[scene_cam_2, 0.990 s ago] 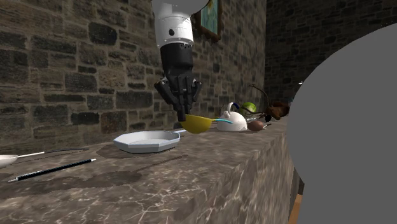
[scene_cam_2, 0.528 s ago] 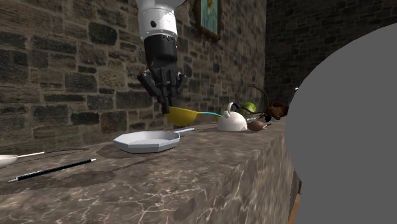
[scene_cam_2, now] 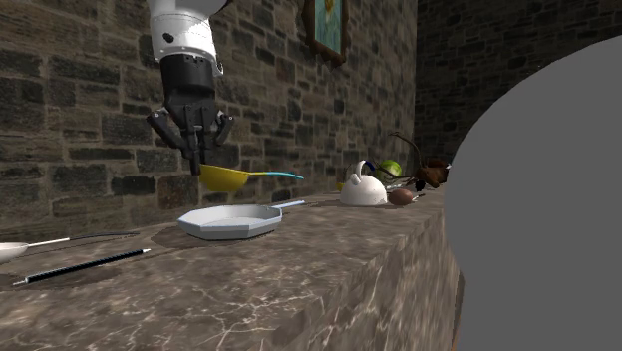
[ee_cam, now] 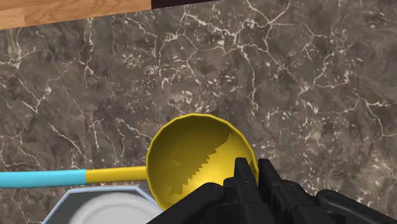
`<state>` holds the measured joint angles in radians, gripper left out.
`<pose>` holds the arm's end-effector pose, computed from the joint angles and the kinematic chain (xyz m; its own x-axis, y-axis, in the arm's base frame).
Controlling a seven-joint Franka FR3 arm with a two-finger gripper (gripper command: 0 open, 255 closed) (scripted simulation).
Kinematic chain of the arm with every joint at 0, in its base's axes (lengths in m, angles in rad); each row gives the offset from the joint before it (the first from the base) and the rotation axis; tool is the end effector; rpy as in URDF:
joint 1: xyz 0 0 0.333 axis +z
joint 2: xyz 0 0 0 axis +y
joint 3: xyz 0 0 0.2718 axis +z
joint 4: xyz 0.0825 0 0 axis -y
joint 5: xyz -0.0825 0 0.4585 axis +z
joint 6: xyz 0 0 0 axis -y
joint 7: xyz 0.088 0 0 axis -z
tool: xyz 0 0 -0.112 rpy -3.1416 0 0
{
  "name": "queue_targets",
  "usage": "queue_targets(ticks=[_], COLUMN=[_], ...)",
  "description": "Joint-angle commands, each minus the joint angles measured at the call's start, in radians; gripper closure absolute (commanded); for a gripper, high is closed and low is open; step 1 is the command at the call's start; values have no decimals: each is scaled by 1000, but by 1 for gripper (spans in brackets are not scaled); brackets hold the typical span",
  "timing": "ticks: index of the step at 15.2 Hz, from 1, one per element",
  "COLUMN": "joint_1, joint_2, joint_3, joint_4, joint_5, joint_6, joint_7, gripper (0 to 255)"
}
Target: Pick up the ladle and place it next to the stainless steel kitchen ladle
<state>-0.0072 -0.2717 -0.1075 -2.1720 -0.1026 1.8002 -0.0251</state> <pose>0.5391 -0.0718 0.4258 0.9929 -0.0589 -0.1035 -0.0523 -0.9965 0.0656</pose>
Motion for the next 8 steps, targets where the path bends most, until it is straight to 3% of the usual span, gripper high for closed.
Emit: queue_targets(ticks=[1,8], joint_1=[14,62], joint_2=[67,290], joint_3=[16,70], joint_4=[62,316], joint_5=[14,45], joint_6=[3,-35], joint_7=[25,112], gripper=[255,255])
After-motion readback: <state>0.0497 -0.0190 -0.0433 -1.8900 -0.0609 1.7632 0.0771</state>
